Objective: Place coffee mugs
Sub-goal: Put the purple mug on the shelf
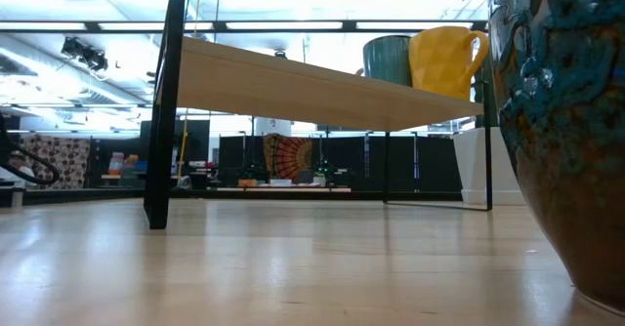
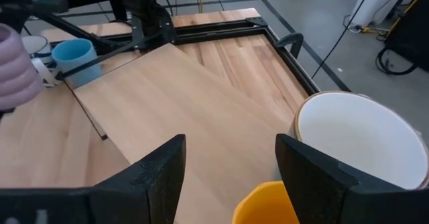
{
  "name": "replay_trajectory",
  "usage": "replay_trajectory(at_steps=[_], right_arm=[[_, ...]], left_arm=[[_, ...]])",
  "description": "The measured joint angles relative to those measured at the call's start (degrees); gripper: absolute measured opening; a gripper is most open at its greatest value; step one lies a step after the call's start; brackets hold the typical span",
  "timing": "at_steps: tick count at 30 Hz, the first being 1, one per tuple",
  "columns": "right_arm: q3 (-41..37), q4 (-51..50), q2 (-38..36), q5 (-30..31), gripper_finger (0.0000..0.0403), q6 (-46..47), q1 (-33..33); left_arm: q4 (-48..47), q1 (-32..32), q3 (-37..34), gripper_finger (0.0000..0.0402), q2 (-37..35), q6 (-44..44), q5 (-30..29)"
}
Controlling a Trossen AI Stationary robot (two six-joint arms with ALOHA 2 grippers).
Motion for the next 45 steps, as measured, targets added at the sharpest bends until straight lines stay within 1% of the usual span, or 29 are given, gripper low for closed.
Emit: replay_trajectory(at_steps=[4,9,12,15,20,23,28,34,39,45], right_arm=[[0.02,0.02,0.00,-0.33,0.0236,0.93,0.00],[0.02,0.69,0.00,-0.38,0.0236,1.70,0.00],[0.00,0.88,0.00,-1.44,0.0236,3.16,0.00],[0.01,0.54,0.00,-3.32,0.0236,4.25,0.00],[0.00,0.33,0.00,-3.40,0.0236,4.36,0.00],[0.00,0.31,0.00,-3.38,0.0236,4.36,-0.04],[0.02,0.26,0.00,-3.26,0.0236,3.99,-0.04],[0.02,-0.11,0.00,-2.74,0.0236,1.72,-0.04],[0.02,-0.13,0.00,-1.74,0.0236,-0.38,-0.15],[0.02,-0.39,0.00,-1.72,0.0236,-1.45,-0.83]], left_arm=[[0.17,2.41,0.00,0.0033,-2.97,5.18,0.32],[0.46,6.21,0.00,0.0033,-6.54,12.04,2.71],[0.24,9.37,0.02,0.0033,-8.64,16.81,4.84],[-1.23,12.72,0.07,0.0033,-10.38,21.45,5.34],[-2.70,19.45,0.63,0.0033,-12.21,29.45,6.92],[-2.89,23.52,1.49,0.0033,-12.21,34.36,8.97],[-2.79,30.43,2.68,0.0033,-12.17,43.26,9.55],[-0.32,40.75,2.88,0.0033,-11.65,53.81,7.37],[1.35,48.96,2.89,0.0033,-8.65,63.85,7.91],[8.00,57.68,2.89,0.0033,-2.20,73.45,13.09]])
